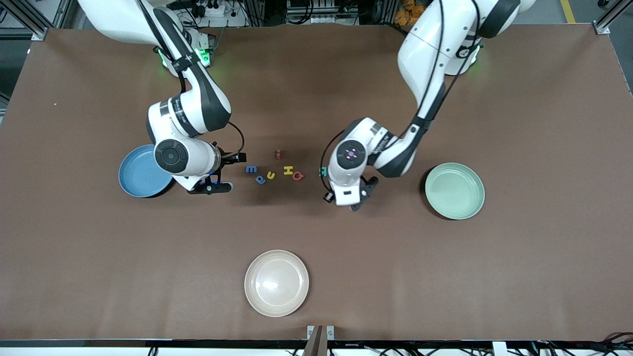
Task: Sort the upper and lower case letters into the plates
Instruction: 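Drop the W on the green plate while the right gripper grasps pink letter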
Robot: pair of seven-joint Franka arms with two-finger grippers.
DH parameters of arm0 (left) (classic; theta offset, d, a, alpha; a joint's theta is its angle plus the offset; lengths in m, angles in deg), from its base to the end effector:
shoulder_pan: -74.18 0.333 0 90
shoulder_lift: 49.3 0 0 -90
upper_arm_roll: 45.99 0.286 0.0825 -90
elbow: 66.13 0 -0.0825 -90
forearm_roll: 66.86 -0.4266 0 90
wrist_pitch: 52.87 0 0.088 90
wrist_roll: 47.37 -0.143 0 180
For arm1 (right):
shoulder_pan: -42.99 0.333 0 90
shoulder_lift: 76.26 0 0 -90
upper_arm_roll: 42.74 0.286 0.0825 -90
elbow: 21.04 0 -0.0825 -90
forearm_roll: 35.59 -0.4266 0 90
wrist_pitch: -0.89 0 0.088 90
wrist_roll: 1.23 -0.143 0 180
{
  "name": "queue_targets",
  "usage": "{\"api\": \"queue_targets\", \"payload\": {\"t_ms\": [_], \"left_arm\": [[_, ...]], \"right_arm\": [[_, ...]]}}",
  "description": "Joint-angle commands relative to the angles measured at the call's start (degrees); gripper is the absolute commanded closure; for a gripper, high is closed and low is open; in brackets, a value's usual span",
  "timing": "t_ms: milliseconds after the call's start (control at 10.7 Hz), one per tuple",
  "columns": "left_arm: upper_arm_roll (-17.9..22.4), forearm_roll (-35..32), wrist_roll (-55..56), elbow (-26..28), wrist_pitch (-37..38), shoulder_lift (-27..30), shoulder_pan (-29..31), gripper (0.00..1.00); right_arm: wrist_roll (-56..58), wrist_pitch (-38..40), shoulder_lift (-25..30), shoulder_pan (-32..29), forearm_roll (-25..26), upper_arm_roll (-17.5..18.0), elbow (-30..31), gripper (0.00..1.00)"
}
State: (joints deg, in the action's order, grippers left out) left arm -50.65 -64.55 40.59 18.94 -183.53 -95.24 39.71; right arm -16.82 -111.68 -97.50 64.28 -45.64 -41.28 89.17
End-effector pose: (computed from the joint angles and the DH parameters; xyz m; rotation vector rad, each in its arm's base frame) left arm 0.5656 -0.4562 0.1131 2.7920 1.3542 -0.1265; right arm 0.5400 0.2454 0.1867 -3.0486 -0.0462 0.5591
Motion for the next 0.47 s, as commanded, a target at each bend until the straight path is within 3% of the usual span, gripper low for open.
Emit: {"api": "queue_targets", "payload": {"t_ms": [0,375], "left_arm": [[-0.6,-0.9,-6.9,1.0,5.1,4.7,3.7,1.00],[-0.8,0.8,-26.4,1.4,12.9,9.5,12.7,1.00]], "right_arm": [[-6.0,-3.5,0.5,4.3,-1.3,-0.3,1.9,0.00],[-9.4,-9.1,-2.1,9.6,-1.3,-0.4,1.9,0.00]]}}
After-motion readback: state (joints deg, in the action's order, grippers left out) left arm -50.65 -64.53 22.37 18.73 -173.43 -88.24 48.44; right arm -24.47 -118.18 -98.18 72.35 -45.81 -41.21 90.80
